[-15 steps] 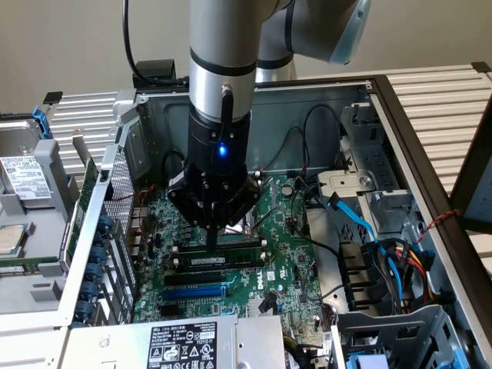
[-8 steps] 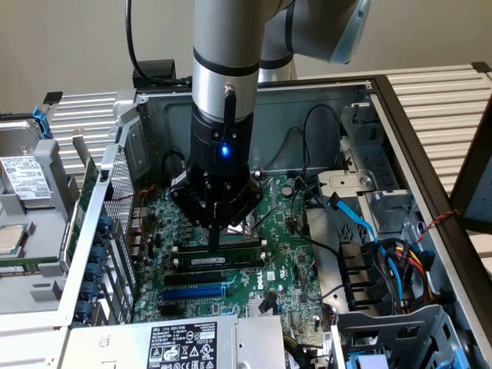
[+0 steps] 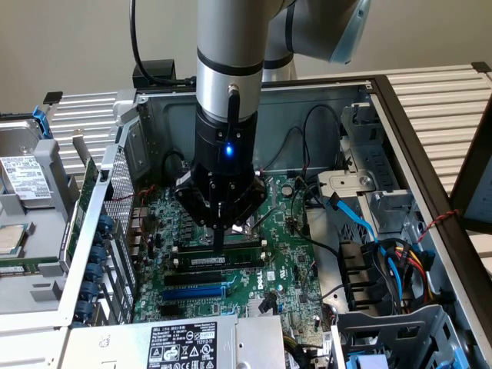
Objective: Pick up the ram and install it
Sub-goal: 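Press down the ram until it locks into place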
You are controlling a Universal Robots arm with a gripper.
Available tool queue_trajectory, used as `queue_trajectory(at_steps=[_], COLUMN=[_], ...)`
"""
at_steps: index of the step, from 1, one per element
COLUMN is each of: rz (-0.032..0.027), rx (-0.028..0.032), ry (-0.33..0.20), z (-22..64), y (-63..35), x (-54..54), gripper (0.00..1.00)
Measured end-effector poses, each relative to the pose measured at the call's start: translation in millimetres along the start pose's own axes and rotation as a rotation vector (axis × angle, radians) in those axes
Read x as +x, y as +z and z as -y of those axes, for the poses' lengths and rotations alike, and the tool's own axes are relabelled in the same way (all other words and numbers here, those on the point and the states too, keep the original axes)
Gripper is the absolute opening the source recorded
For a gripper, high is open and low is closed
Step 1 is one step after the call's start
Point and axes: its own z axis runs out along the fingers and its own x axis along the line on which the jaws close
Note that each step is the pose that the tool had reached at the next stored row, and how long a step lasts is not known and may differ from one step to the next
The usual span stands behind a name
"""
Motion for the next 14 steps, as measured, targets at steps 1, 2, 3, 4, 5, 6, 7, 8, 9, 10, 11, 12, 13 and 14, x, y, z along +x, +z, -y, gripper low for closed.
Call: queue_trajectory(at_steps=[1,2,3,4,5,6,7,8,9,10,11,12,13,14], rz=[0.0019,0.0036,0.0051,0.0051,0.0051,0.0051,0.0051,0.0051,0.0051,0.0058,0.0066,0.0071,0.0072,0.0070], rx=[-0.0003,-0.0004,-0.0007,-0.0008,-0.0009,-0.0009,-0.0009,-0.0009,-0.0009,-0.0010,-0.0010,-0.0006,0.0004,0.0013], ry=[0.002,0.004,0.006,0.008,0.008,0.008,0.008,0.008,0.008,0.008,0.008,0.009,0.009,0.010], z=[0.0,0.0,0.0,0.0,0.0,0.0,0.0,0.0,0.0,0.0,0.0,0.0,0.0,0.1], y=[0.0,-0.1,-0.1,-0.1,-0.1,-0.1,-0.1,-0.1,-0.1,-0.1,-0.1,-0.1,-0.1,-0.1], x=[-0.2,-0.4,-0.5,-0.5,-0.5,-0.5,-0.5,-0.5,-0.5,-0.4,-0.3,-0.1,-0.1,0.0], gripper=[0.10,0.10,0.10,0.10,0.10,0.10,0.10,0.10,0.10,0.10,0.10,0.10,0.10,0.10])
